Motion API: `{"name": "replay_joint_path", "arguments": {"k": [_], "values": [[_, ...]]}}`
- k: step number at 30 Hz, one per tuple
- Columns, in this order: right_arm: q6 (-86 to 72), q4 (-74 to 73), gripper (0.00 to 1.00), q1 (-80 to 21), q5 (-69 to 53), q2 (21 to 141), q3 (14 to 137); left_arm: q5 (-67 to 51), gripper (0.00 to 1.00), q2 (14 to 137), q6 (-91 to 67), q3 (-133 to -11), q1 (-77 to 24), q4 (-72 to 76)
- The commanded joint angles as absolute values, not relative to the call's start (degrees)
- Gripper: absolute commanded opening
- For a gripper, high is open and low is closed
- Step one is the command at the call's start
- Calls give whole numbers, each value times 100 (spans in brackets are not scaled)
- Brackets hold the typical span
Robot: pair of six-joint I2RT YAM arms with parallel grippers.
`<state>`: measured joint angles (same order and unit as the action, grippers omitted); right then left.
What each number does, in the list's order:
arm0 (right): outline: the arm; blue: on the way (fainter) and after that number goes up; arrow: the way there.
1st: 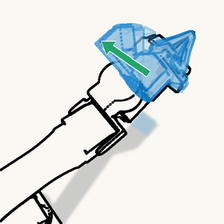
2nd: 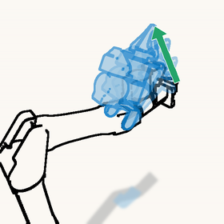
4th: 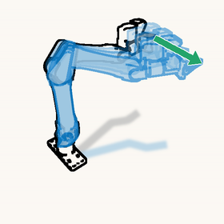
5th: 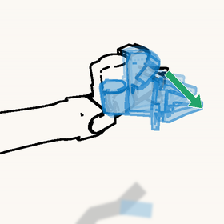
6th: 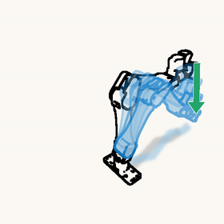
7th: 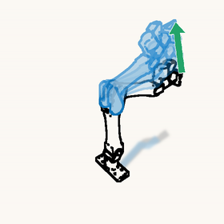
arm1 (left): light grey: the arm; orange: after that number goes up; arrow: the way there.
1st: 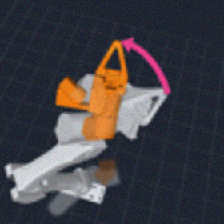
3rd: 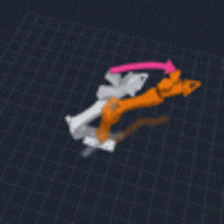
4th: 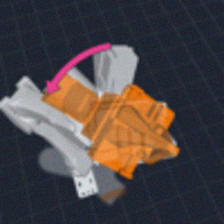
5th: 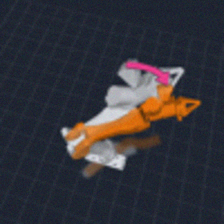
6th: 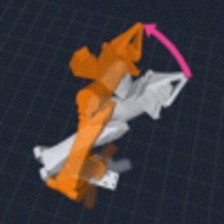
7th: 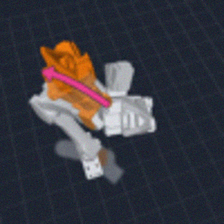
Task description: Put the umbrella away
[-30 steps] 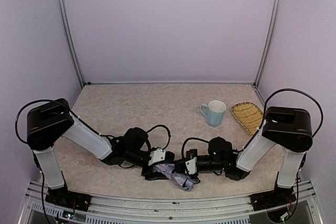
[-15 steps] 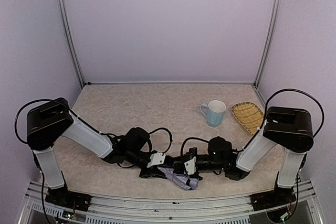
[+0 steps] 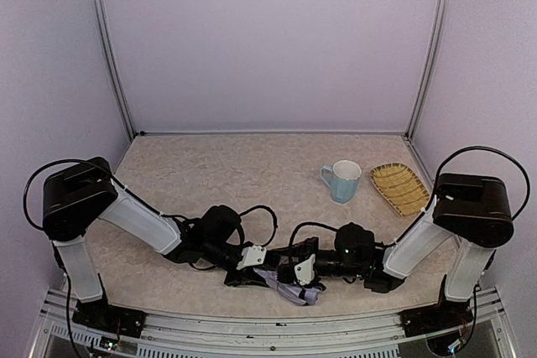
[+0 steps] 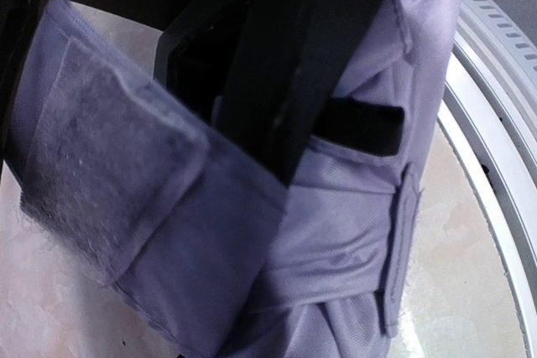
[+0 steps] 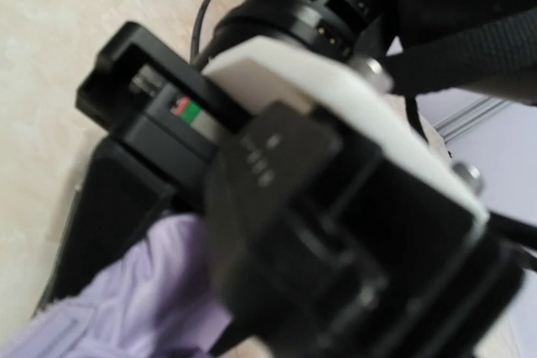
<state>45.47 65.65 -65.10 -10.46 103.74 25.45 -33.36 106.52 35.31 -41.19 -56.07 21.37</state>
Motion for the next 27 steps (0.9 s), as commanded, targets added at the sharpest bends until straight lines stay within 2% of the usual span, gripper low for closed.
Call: {"name": "replay_joint_path", "arguments": {"k": [1, 6, 8, 11, 12, 13, 22, 27], "values": [[4438, 6153, 35, -6923, -1401, 10423, 2431, -2631, 0, 10749, 3252, -4294, -5488, 2683], [4497, 5885, 41, -7007, -1328, 10316, 2384, -2641, 0, 10731, 3312, -4267, -5484, 2640], [4657, 5600, 37, -7061, -1236, 10295, 2466, -2656, 0, 10742, 3317, -4284, -5484, 2616], [5118, 5271, 11, -7189, -965, 10292, 2554, -2719, 0, 10749, 3311, -4306, -5484, 2587], [5275, 5227, 4, -7250, -876, 10288, 2555, -2755, 0, 10749, 3293, -4307, -5472, 2587], [5402, 5194, 3, -7299, -804, 10279, 2563, -2792, 0, 10749, 3278, -4307, -5463, 2578], [6122, 4971, 0, -7765, -391, 10073, 2564, -3410, 0, 10973, 2666, -4668, -5015, 2255], [6459, 4884, 5, -7893, -385, 10136, 2567, -3642, 0, 11057, 2476, -4851, -4931, 1976]]}}
